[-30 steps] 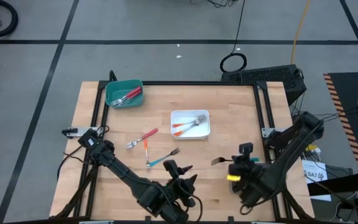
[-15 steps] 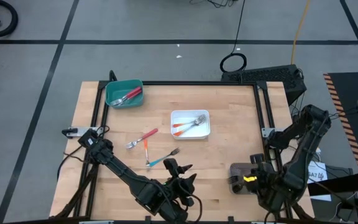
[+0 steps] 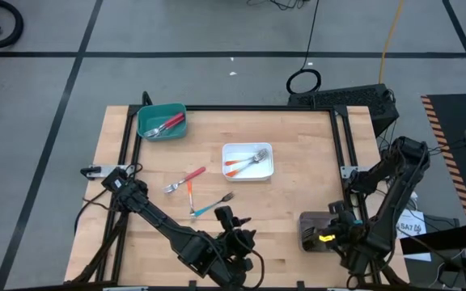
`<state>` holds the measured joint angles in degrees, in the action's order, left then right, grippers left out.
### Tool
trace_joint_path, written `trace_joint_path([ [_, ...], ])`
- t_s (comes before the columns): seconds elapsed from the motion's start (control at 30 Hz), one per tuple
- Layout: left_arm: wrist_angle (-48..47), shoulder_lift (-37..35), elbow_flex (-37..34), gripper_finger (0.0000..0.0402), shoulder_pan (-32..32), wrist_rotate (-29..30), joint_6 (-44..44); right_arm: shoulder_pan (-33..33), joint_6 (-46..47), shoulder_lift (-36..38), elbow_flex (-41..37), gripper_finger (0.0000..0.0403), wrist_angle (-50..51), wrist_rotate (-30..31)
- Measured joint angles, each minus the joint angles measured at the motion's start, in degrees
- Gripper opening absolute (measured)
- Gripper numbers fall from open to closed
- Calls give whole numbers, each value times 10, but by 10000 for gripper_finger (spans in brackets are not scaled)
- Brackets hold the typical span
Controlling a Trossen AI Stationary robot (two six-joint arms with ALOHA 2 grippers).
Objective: Sort silverware by color (type)
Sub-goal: Put the blue fork into the black bin
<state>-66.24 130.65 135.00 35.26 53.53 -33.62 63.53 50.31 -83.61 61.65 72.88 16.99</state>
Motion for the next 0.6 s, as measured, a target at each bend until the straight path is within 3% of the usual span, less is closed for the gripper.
trace_joint_path([
  [0.6, 0, 0, 0, 191, 0, -10, -29, 0, -4, 0, -103, 3, -144, -38],
])
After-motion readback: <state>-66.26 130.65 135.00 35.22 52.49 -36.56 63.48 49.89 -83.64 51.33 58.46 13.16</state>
